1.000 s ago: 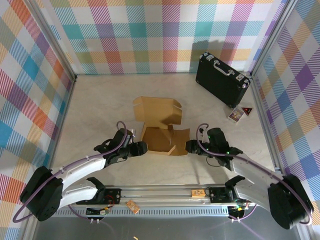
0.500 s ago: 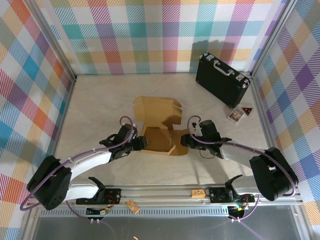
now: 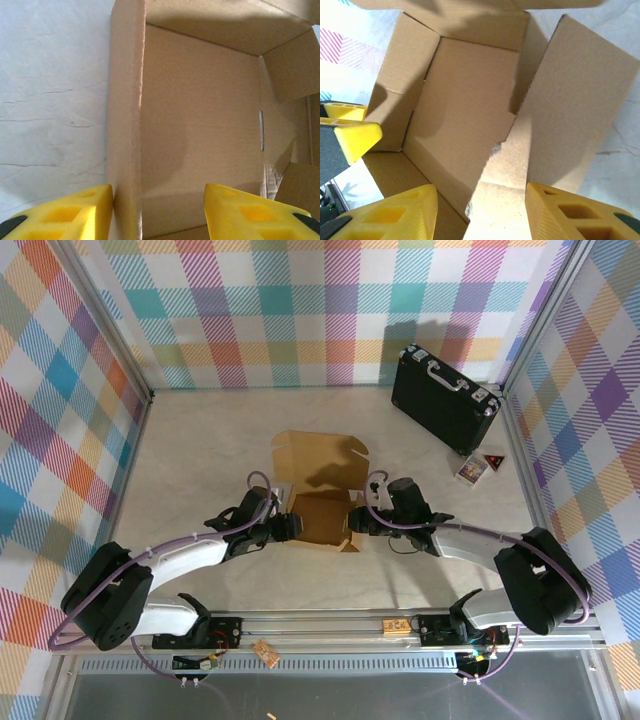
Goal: Fold the paper box
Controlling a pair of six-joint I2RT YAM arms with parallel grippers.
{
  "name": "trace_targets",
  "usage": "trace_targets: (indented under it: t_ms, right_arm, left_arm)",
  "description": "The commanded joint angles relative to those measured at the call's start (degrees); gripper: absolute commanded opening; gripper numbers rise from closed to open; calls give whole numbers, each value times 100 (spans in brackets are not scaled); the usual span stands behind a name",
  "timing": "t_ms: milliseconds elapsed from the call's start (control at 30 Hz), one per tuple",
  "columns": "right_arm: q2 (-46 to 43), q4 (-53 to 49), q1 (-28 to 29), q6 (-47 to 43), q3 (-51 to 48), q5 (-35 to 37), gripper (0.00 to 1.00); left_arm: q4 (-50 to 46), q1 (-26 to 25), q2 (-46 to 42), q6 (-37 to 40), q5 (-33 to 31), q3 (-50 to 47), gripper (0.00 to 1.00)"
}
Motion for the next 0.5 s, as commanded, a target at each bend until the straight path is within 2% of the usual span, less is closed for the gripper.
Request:
trace_targets:
  t_ms: [0, 467]
  right_arm:
    - [68, 385, 95, -34, 182, -214, 50]
    - [280, 612, 201, -71, 194, -294, 50]
  left_arm:
    - [311, -142, 63, -170, 273, 38, 51]
    - [434, -341, 298, -331, 230, -57, 51]
